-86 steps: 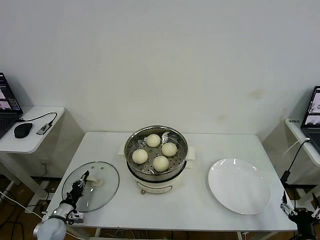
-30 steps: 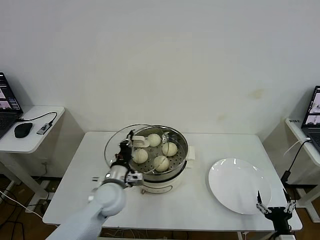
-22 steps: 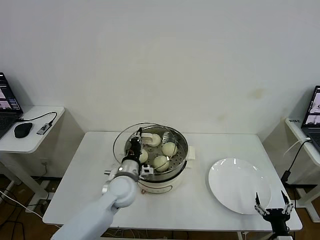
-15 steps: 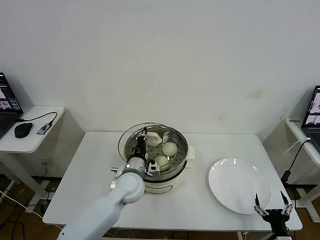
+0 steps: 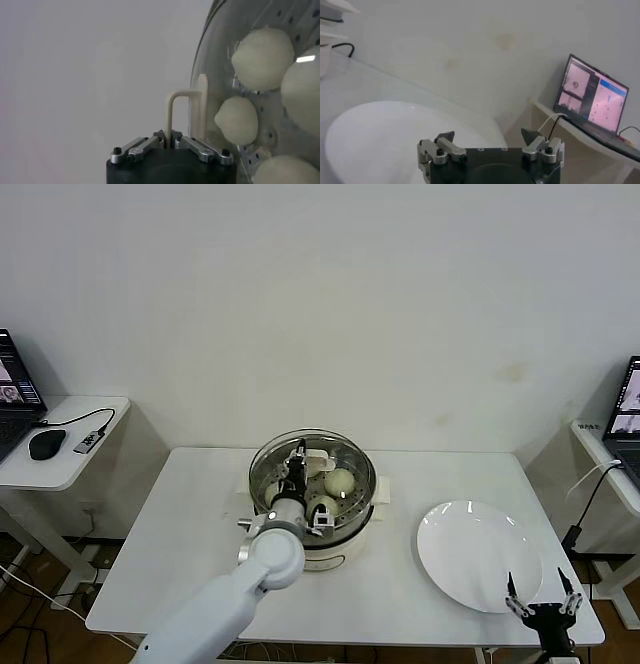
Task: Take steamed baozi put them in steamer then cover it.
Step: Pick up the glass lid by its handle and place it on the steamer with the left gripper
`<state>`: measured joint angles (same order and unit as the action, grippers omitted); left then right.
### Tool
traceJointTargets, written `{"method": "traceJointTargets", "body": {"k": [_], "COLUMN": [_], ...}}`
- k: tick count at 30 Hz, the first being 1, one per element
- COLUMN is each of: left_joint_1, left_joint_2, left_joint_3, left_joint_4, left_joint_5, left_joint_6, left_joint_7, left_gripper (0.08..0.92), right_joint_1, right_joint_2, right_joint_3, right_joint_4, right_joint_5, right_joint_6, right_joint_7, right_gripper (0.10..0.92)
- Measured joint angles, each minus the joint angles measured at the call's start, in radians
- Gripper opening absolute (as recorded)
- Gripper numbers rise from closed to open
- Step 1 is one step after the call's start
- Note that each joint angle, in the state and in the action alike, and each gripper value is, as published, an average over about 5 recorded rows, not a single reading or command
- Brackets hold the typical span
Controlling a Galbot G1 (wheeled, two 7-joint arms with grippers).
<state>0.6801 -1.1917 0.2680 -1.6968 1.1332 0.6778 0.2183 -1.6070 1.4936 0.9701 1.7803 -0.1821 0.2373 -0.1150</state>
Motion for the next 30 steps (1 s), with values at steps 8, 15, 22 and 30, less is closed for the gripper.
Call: {"method": "traceJointTargets", "body": {"k": [8,15,22,30], "left_joint_1": [0.001,0.002,0.008,0.016], "left_joint_2": [0.009,0.016,0.017,0.012], "left_joint_3": [0.005,0.006,0.011,0.009], "left_joint_4": [-0.020,-0.045,-0.054,-0.045], "left_joint_5": [-0.011,-0.022,-0.022,-0.008], "left_joint_6": [0.002,0.003,0.002,-0.005], "left_joint_7": [0.016,0.024,0.023,0.017], "left_gripper": [0.148,0.148,0.148,0.148], "right_joint_1": [0.000,0.001,0.002,0.003], "right_joint_2": [0.004,0.009,0.012,0.010], "right_joint_3": [-0.003,-0.007,-0.009,-0.010], "right_joint_4": [-0.003,-0.003,-0.005,-0.008], "right_joint_5": [-0.006,-0.012,-0.015,-0.015], "right_joint_6": [0.000,-0.001,-0.002,-0.002], "right_joint_7": [0.000,0.000,0.000,0.000], "right_gripper": [0.823,0.823,0.823,0.823]}}
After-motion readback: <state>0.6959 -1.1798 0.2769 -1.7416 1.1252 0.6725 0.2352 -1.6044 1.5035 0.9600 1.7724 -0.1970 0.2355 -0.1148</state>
